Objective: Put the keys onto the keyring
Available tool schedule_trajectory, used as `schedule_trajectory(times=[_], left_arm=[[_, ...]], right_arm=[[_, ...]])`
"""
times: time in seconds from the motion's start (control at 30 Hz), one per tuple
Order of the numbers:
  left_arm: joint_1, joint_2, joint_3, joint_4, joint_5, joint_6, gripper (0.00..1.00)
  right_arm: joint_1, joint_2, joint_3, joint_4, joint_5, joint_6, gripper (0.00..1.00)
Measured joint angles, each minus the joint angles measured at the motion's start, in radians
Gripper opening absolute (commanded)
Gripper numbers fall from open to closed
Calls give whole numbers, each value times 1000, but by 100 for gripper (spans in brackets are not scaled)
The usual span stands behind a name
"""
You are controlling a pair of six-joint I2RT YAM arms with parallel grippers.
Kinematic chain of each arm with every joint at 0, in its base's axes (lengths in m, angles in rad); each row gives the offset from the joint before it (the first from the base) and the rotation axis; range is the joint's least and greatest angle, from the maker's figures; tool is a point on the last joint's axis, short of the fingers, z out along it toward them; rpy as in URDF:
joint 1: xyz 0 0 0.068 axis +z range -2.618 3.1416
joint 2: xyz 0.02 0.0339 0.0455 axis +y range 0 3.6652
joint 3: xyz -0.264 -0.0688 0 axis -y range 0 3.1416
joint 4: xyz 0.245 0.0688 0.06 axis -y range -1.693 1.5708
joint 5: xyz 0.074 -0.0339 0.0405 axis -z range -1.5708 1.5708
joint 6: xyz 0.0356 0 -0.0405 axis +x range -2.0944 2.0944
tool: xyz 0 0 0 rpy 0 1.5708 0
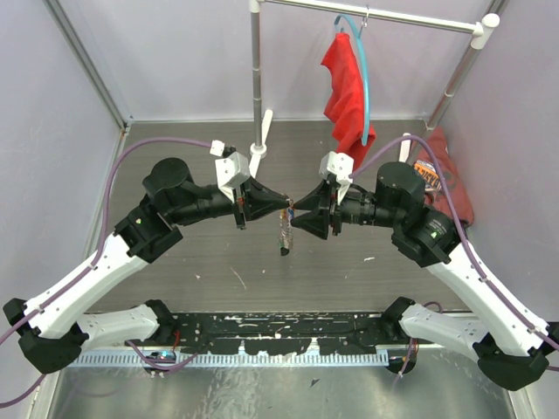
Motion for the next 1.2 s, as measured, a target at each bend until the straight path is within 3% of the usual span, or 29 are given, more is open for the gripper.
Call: schedule_trajectory(times=[0.27, 0.63, 1.2], left_arm=[[0, 2, 1, 7, 6, -2, 0], [0, 2, 1, 7, 8, -6, 0], [0, 2, 1, 8, 8, -6, 0]], right_arm=[[9, 11, 0, 11, 9, 11, 37], [13, 16, 0, 22, 53, 21, 9], [13, -7, 21, -24, 90, -7, 6]])
